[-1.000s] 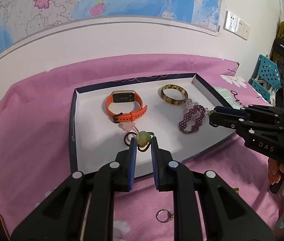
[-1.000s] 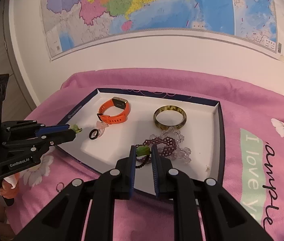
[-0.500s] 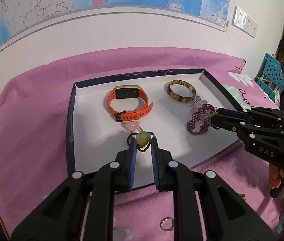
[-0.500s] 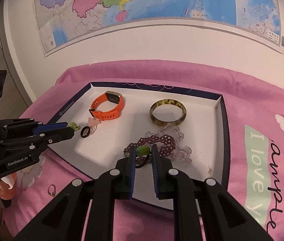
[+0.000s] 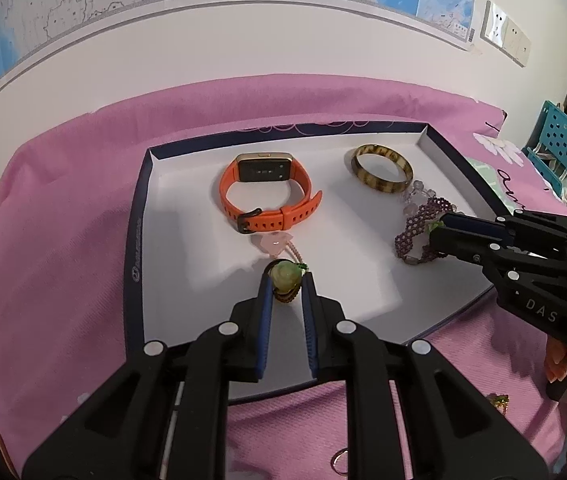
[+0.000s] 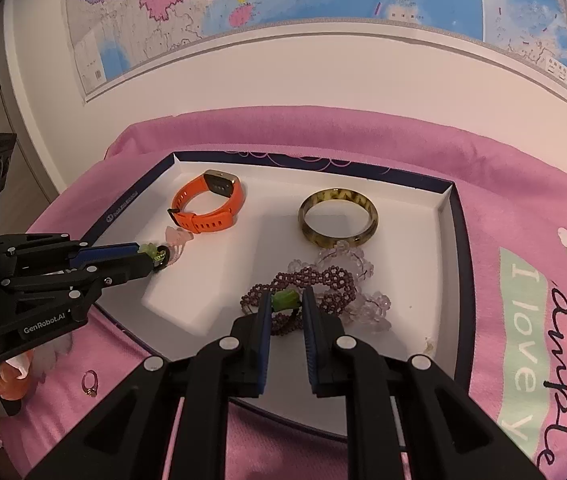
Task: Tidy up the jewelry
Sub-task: 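Carry the green pendant with the left gripper into the tray while the right carries its pendant there, then open both grippers to release the green pendants in the tray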
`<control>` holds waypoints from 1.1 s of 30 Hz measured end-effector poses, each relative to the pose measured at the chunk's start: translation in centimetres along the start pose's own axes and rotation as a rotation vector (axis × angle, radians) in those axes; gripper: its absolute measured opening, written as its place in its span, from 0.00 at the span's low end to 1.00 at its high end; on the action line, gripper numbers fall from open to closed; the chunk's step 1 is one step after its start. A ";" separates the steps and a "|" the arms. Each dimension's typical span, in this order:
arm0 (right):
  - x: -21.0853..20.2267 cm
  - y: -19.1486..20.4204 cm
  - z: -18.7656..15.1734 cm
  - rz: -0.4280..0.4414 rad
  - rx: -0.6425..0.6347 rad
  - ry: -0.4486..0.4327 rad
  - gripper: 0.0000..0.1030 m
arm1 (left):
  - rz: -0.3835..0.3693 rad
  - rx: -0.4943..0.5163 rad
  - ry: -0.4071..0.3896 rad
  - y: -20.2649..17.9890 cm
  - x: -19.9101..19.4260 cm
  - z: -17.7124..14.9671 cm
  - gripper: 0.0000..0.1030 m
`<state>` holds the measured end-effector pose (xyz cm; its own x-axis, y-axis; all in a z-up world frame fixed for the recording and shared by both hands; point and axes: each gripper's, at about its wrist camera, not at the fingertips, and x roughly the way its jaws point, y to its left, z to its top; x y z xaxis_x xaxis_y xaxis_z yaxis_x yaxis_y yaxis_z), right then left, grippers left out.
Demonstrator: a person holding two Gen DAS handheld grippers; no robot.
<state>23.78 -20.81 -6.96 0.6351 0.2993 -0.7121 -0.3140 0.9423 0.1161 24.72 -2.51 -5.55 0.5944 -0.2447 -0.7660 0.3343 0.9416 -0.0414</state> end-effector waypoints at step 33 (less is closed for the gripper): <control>-3.0 -0.6 -1.1 0.012 0.048 -0.063 0.32 | 0.008 -0.023 -0.104 0.9 -4.0 -1.6 0.40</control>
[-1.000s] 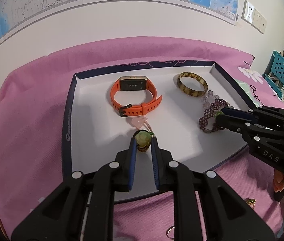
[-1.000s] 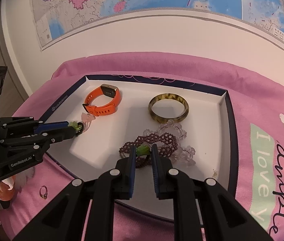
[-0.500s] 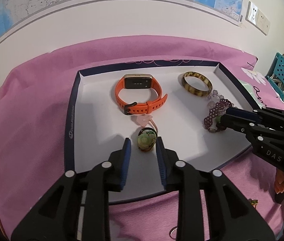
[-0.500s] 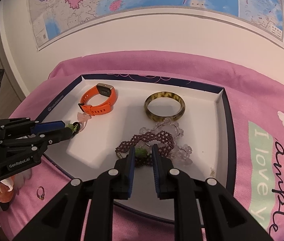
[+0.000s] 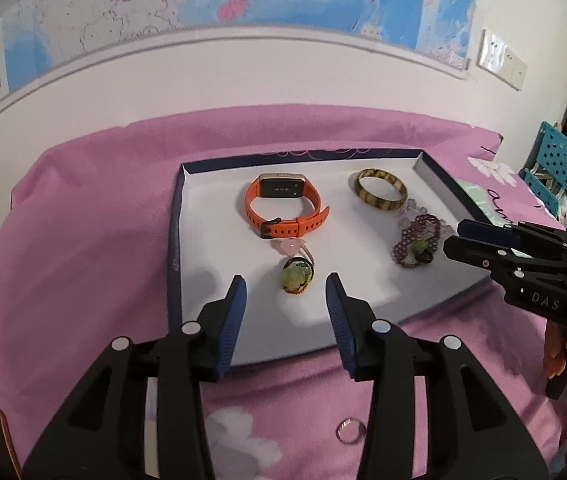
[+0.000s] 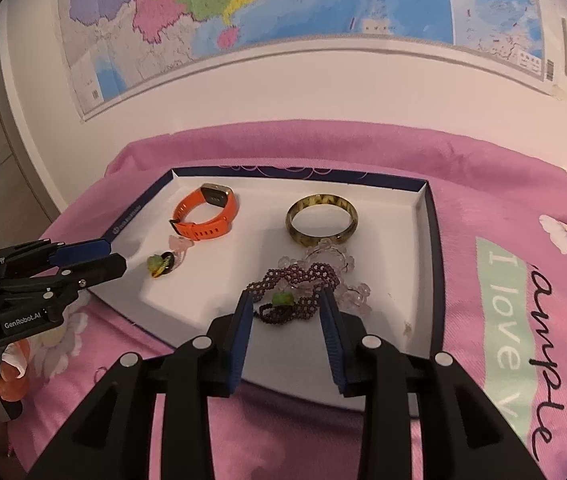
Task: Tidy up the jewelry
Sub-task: 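Open both grippers to release the green pendants in the tray, then move both open grippers to the remaining small rings on the cloth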
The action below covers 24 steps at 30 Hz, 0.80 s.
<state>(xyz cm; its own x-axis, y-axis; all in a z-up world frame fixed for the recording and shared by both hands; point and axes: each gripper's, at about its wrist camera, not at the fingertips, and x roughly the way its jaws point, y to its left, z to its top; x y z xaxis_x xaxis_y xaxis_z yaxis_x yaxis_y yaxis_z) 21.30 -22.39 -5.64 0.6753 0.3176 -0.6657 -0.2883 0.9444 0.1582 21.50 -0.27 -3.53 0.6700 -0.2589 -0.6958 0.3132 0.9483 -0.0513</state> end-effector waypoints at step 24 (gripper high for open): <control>-5.8 3.3 -8.1 0.042 -0.082 0.051 0.43 | -0.029 0.128 0.016 -2.3 -4.5 -7.2 0.43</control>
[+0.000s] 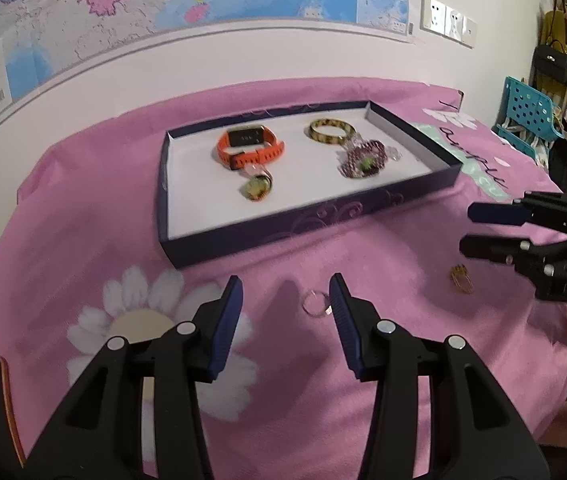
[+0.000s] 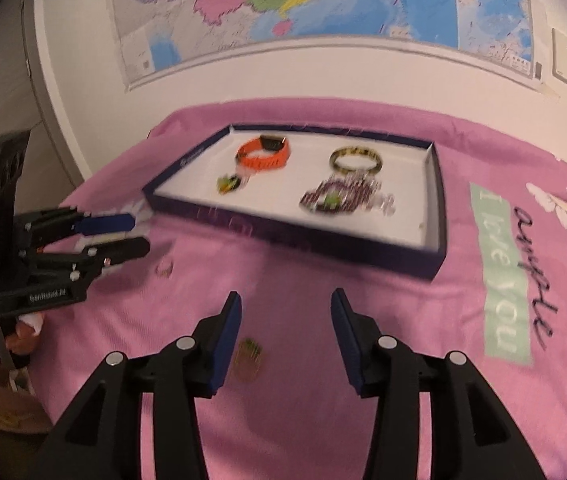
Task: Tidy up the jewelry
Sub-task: 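Move both open grippers to the remaining small rings on the cloth, then grasp the silver ring with the left gripper while the right grasps the gold green-stone ring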
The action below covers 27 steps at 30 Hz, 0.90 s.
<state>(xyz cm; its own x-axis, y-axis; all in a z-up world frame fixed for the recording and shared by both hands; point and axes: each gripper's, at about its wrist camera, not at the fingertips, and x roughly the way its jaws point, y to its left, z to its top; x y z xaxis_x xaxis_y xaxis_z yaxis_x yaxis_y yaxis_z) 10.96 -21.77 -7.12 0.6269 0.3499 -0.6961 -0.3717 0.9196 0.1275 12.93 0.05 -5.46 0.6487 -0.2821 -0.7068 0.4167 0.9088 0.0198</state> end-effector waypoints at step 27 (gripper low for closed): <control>0.7 2.6 -1.8 -0.032 -0.051 0.046 0.24 | -0.047 0.026 0.100 -2.0 2.2 -0.6 0.30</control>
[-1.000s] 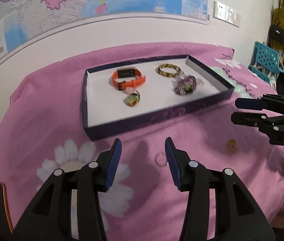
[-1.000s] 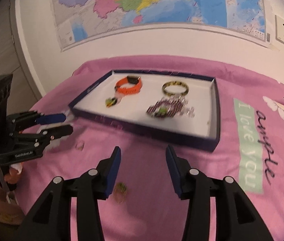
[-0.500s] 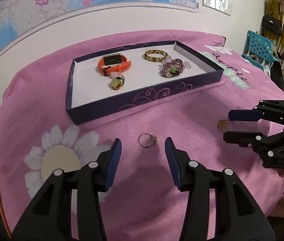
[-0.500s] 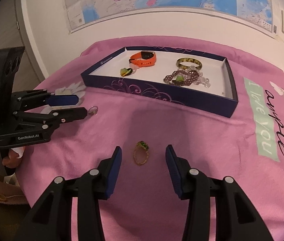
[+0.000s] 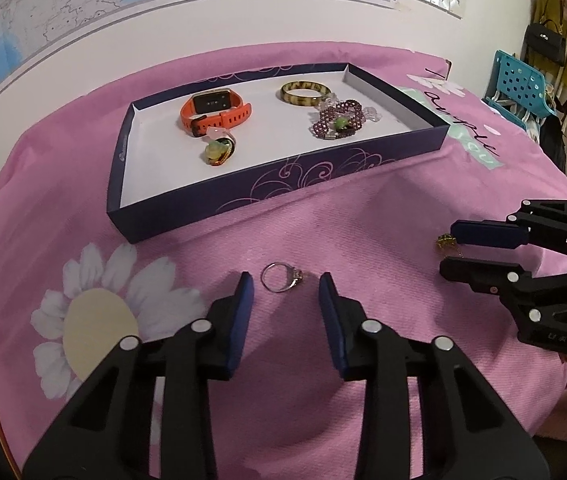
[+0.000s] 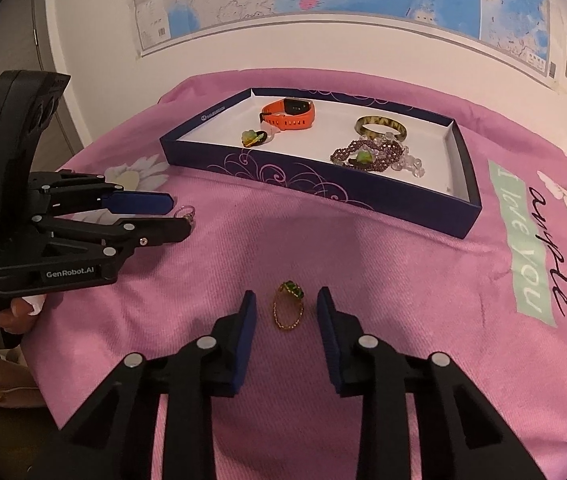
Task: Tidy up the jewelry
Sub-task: 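Grasp the silver ring with the left gripper while the right grasps the gold green-stone ring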
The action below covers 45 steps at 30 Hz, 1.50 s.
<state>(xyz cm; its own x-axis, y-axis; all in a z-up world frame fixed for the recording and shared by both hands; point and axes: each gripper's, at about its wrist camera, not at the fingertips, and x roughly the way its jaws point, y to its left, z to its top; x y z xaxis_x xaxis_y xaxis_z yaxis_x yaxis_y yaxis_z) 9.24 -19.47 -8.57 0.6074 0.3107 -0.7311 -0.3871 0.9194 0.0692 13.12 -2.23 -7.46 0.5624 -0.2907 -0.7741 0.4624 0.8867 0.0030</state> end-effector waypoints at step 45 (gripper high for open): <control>-0.3 -0.6 0.3 0.009 0.032 -0.016 0.08 | -0.020 -0.018 -0.011 -0.8 0.5 0.8 0.05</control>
<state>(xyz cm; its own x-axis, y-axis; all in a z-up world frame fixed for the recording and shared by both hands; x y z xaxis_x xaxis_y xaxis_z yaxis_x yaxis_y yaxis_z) 9.50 -19.99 -8.19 0.6152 0.3227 -0.7192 -0.3707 0.9236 0.0974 13.55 -3.38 -7.36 0.5604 -0.3121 -0.7672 0.4615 0.8868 -0.0237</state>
